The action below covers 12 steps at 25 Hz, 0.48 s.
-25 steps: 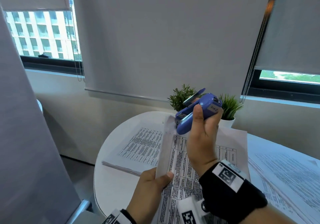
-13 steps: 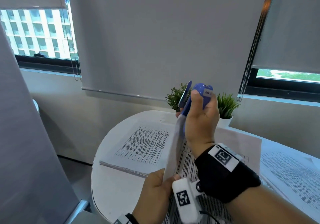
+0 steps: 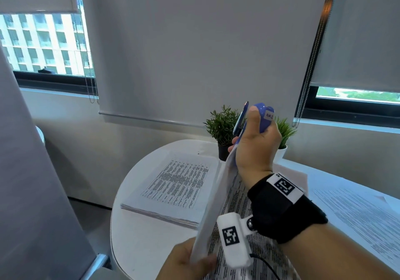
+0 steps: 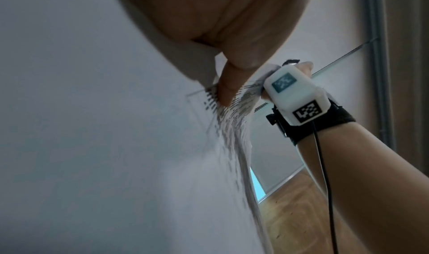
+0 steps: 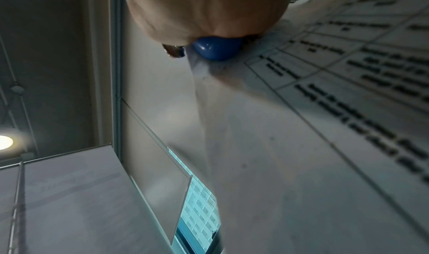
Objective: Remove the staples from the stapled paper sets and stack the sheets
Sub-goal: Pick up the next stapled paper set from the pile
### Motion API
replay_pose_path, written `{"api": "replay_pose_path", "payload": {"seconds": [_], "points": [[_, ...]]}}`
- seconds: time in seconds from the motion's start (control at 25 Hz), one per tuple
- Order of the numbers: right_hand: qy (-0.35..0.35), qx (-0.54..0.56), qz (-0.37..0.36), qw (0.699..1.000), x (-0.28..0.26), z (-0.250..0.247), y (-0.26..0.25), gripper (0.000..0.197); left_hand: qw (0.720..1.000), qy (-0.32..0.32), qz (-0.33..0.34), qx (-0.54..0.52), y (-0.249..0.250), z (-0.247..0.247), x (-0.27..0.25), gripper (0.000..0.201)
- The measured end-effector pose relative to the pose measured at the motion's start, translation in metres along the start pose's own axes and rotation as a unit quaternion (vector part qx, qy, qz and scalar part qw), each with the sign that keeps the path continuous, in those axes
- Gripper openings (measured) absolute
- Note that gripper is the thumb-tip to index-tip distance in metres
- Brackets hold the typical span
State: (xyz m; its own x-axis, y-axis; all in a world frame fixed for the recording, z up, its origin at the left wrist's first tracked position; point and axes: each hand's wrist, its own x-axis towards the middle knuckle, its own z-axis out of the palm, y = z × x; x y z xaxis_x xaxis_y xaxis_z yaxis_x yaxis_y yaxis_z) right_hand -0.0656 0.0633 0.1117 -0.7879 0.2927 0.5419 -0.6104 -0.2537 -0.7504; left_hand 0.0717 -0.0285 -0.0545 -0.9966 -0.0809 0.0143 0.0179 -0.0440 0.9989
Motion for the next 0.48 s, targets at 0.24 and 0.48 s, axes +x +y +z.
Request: {"api": "replay_pose_path", "payload": {"seconds": [0.24,0.48], "points": [[0.003,0.004,0.007,1.0,0.018,-0.007,-0.005,0.027,0.995,0.039,0.003,0.088,-0.026,-0.033,-0.016,0.032],[-0.032,-0.021,0.025,0.999,0.034,-0.015,-0.005,0.014,0.985,0.109,-0.065,0.116,-0.018,-0.05,-0.007,0.016]]}}
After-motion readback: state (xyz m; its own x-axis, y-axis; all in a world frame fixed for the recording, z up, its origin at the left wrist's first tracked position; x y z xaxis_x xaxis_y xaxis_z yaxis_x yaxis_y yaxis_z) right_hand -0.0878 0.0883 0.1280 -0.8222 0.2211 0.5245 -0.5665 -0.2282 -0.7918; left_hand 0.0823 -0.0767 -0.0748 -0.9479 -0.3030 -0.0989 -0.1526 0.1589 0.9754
